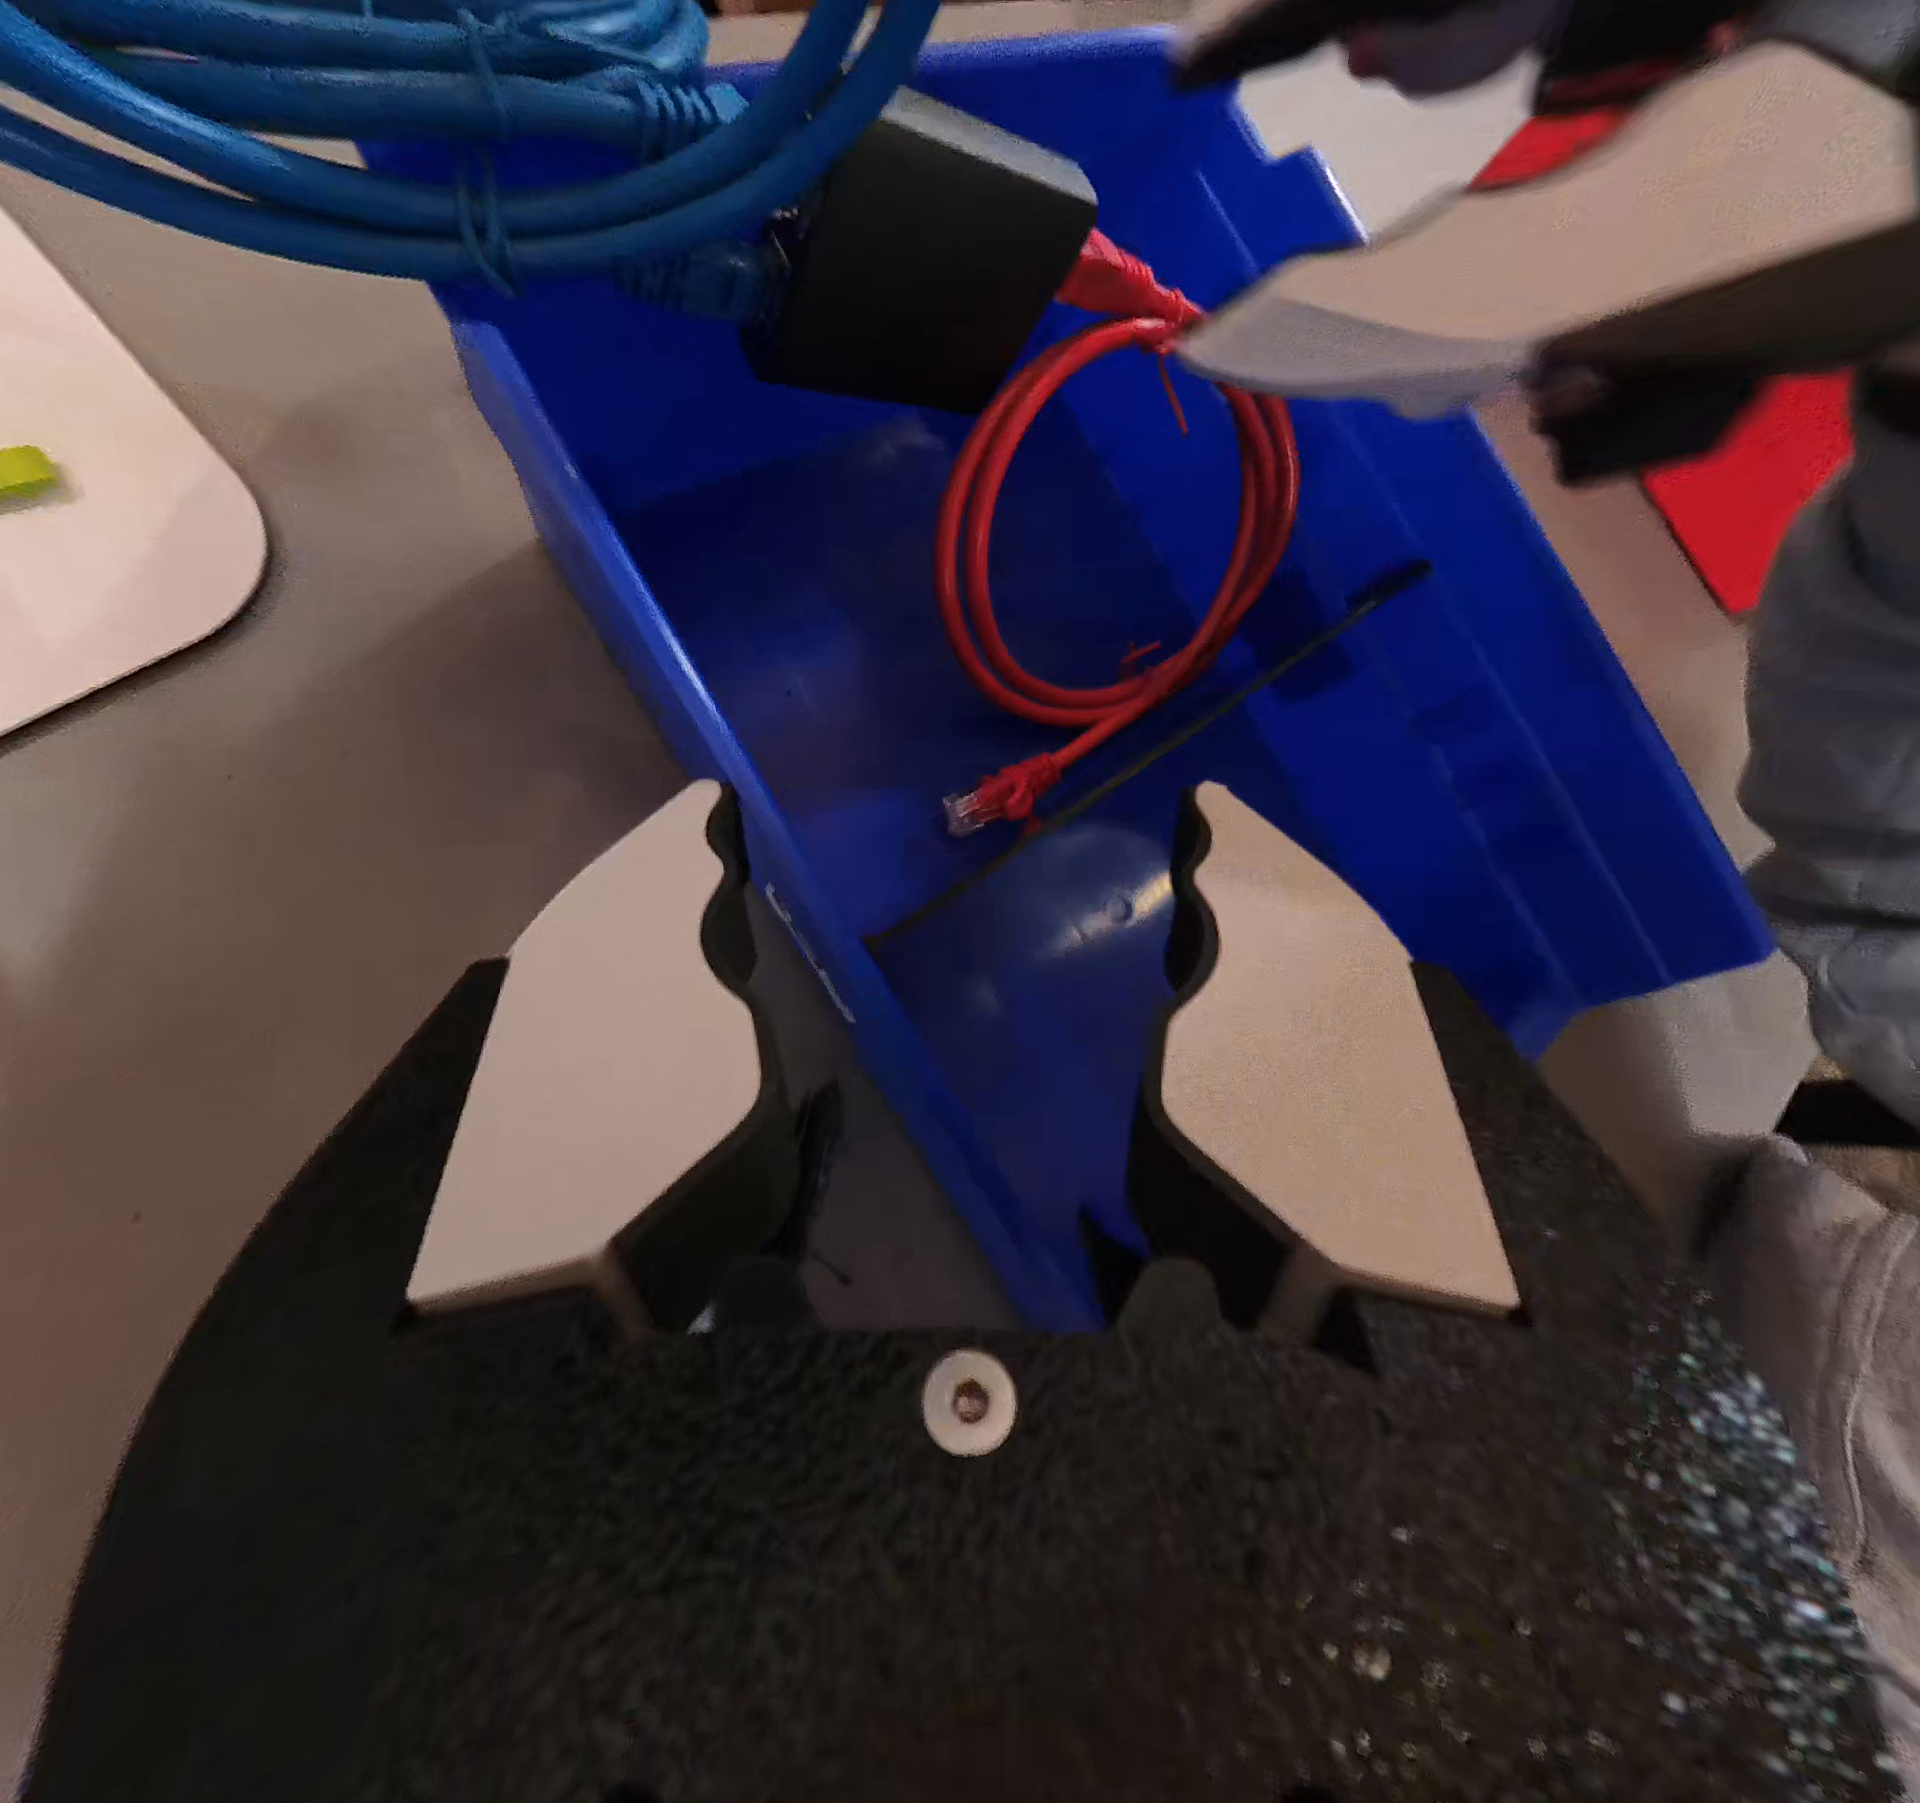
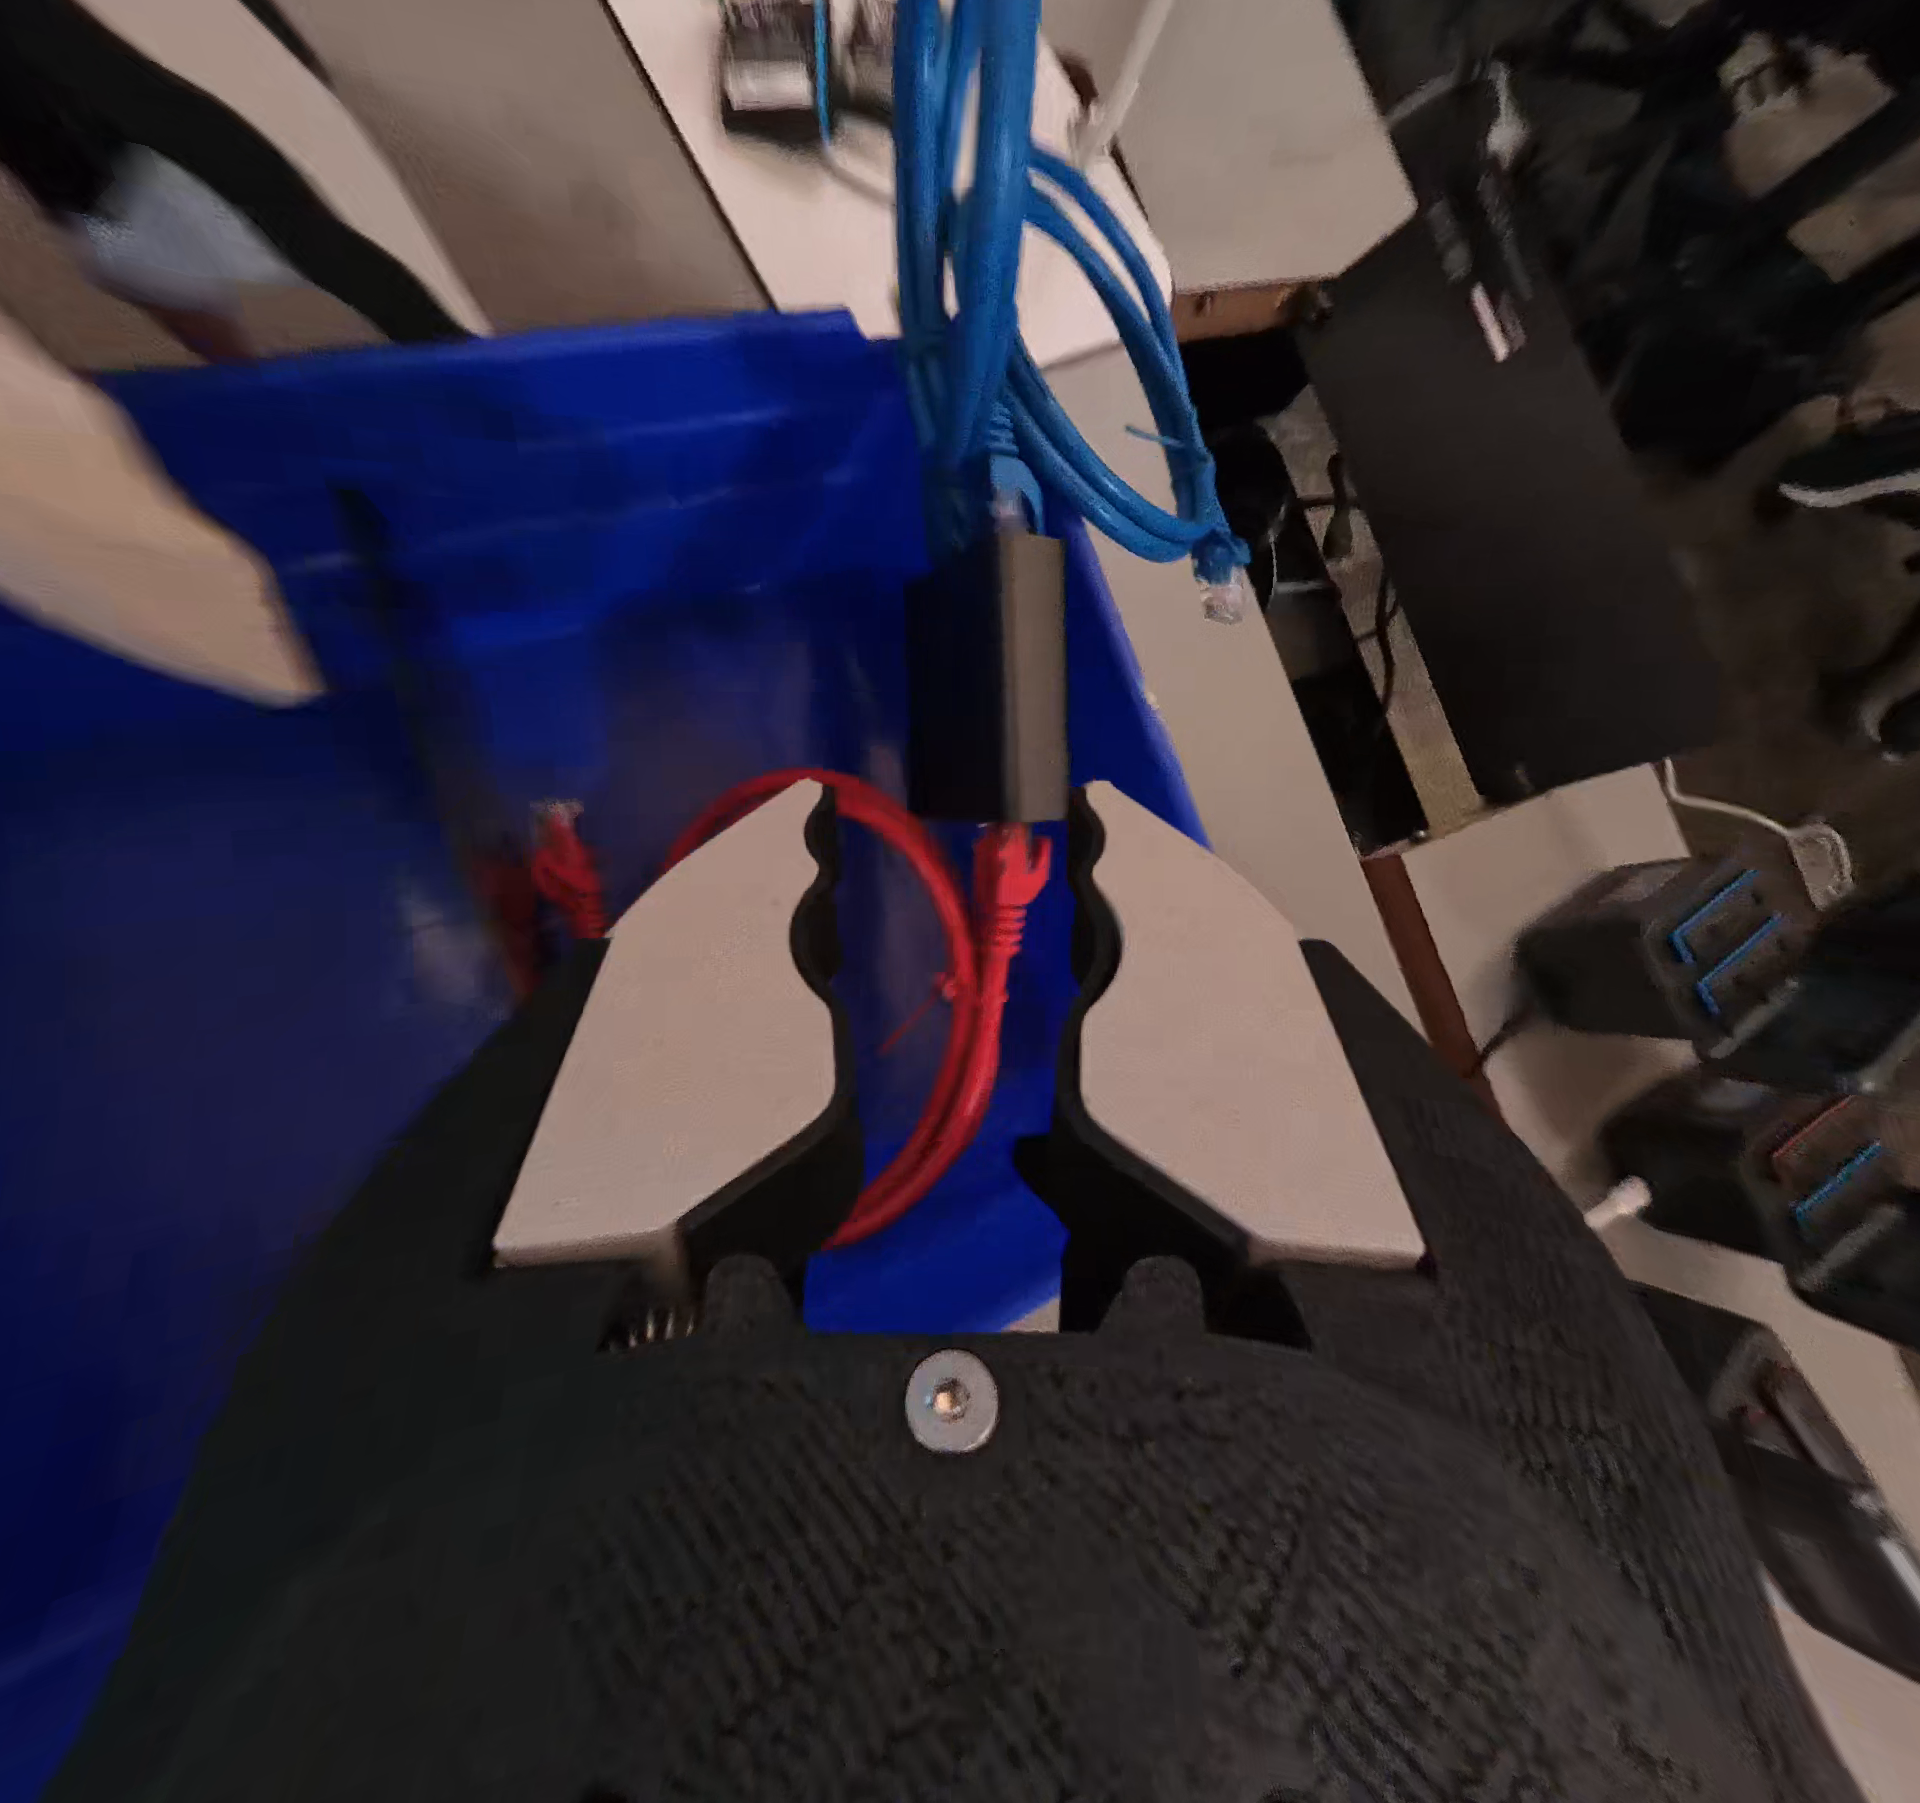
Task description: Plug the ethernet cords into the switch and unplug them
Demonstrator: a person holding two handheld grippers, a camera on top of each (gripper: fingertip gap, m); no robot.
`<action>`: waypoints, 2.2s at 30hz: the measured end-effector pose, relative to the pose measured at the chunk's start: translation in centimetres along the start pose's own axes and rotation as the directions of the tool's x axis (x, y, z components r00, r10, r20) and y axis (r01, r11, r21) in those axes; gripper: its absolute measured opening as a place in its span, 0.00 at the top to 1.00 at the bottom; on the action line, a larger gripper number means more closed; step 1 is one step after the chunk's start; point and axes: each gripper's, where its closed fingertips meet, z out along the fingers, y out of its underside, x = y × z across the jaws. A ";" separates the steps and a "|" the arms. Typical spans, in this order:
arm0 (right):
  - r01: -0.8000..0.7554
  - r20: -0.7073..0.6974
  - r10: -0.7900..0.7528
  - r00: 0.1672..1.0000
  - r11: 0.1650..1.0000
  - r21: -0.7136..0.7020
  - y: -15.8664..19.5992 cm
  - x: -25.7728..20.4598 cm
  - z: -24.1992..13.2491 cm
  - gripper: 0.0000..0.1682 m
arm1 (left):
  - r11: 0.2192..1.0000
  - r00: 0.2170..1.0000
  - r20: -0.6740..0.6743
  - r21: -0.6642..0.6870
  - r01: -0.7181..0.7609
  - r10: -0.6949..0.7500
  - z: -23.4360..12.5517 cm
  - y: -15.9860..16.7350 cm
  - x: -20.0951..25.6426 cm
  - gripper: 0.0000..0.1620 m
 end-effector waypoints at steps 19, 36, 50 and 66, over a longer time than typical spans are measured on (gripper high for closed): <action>-0.004 0.343 0.093 0.935 0.968 -0.253 2.1 0.5 4.2 0.75 | 0.989 0.976 0.206 0.105 -0.101 0.078 -7.7 -2.4 -3.7 0.57; 0.200 -0.006 -0.204 0.979 0.950 0.239 -6.5 -0.3 -3.5 0.88 | 0.520 0.642 0.568 0.388 -0.761 0.515 -16.0 -9.0 3.9 0.48; 0.893 -0.653 -0.737 0.175 0.399 -0.210 -9.2 -4.7 -14.6 0.89 | 0.011 0.009 0.804 0.004 -1.000 0.594 -11.9 -9.9 15.0 0.52; 0.938 -0.733 -0.671 0.107 0.313 -0.149 -6.9 -7.3 -16.3 0.88 | -0.165 -0.330 0.809 -0.286 -0.944 0.487 -7.1 -10.5 15.2 0.87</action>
